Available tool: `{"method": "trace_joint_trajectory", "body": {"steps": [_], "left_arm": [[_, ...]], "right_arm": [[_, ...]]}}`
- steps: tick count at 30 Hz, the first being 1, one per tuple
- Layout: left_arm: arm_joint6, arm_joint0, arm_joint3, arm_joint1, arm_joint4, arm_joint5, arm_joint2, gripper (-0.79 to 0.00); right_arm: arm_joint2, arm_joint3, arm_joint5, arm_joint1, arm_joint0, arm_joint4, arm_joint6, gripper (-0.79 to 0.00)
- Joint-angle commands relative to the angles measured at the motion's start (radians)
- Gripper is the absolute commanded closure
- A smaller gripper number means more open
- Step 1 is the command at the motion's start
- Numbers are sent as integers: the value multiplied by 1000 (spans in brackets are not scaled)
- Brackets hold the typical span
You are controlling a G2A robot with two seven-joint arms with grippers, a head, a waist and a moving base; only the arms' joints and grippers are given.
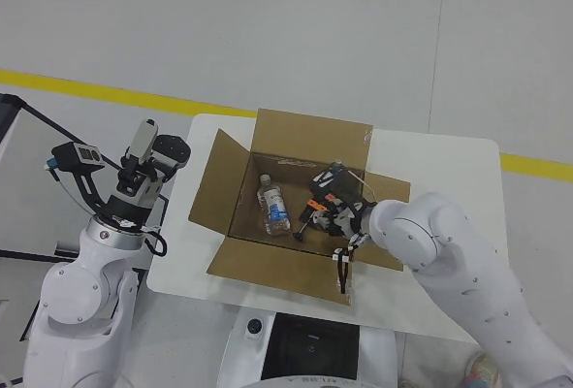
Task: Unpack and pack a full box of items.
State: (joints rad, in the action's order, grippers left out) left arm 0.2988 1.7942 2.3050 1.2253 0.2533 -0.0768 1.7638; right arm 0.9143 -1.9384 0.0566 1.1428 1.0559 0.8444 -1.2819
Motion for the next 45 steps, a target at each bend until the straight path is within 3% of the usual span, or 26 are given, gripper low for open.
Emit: {"method": "trace_joint_trajectory", "body": {"steps": [1, 15, 30, 31, 33, 40, 45], "left_arm": [[0, 0, 0, 0, 0, 0, 0, -785], [0, 0, 0, 0, 0, 0, 0, -785], [0, 0, 0, 0, 0, 0, 0, -785], [0, 0, 0, 0, 0, 0, 0, -785], [0, 0, 0, 0, 0, 0, 0, -785], [0, 0, 0, 0, 0, 0, 0, -785], [0, 0, 0, 0, 0, 0, 0, -785]], "right_arm": [[-24, 47, -4, 9, -27, -24, 7, 0], [-230, 370, 27, 82, -181, -71, -78, 0], [-386, 553, 67, 163, -287, -10, -124, 0], [-391, 564, 68, 168, -295, -8, -120, -43], [-395, 589, 63, 178, -306, -16, -110, -231], [-388, 615, 65, 194, -312, -40, -90, -246], [-345, 540, 80, 183, -296, -32, -75, -240]]}}
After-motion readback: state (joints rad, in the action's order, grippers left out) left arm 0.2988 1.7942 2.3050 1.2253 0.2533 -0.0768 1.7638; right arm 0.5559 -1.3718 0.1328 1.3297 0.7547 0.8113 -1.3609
